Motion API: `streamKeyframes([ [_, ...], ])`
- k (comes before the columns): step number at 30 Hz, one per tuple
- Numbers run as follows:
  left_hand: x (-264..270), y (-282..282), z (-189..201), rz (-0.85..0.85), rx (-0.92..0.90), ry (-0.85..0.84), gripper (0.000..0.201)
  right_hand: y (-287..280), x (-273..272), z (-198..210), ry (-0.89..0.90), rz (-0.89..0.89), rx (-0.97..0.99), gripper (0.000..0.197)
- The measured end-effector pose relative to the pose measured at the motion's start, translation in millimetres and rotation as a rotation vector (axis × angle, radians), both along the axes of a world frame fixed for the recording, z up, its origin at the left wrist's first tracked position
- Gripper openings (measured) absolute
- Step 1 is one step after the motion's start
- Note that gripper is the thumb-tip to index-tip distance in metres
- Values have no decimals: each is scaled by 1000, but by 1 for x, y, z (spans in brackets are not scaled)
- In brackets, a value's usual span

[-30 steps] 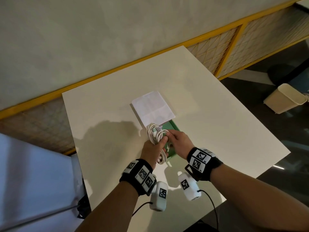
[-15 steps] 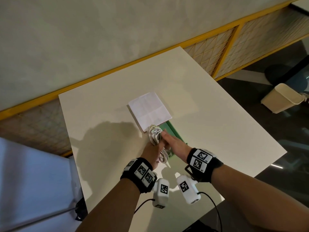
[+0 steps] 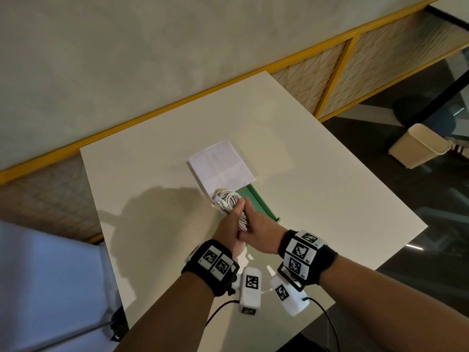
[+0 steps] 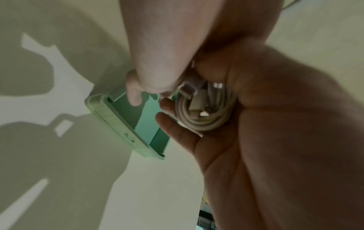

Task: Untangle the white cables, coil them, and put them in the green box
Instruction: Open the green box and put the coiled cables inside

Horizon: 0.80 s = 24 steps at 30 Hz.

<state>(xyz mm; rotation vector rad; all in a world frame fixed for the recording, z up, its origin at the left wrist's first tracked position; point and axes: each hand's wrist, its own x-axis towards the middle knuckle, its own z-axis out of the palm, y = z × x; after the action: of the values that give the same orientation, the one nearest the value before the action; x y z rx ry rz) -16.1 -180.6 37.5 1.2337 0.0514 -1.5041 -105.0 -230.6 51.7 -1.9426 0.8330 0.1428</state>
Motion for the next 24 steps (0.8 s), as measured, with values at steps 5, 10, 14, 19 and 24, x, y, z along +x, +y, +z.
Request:
streamKeyframes([
  [5,0,4,1,-44,-24,70,31,5,-3,-3,47,44,-202,72],
  [10,1,1,3,-153,-20,58,42,13,-1,-13,100,-91,-321,72],
  [14,2,-2,-1,-206,3,25,55,12,-5,-14,79,-85,-306,75],
  [19,2,-5,-10,-229,101,14,61,7,-1,-16,87,-71,-362,49],
  [24,10,0,-8,-382,116,-162,54,-2,-5,-26,173,-89,-385,43],
])
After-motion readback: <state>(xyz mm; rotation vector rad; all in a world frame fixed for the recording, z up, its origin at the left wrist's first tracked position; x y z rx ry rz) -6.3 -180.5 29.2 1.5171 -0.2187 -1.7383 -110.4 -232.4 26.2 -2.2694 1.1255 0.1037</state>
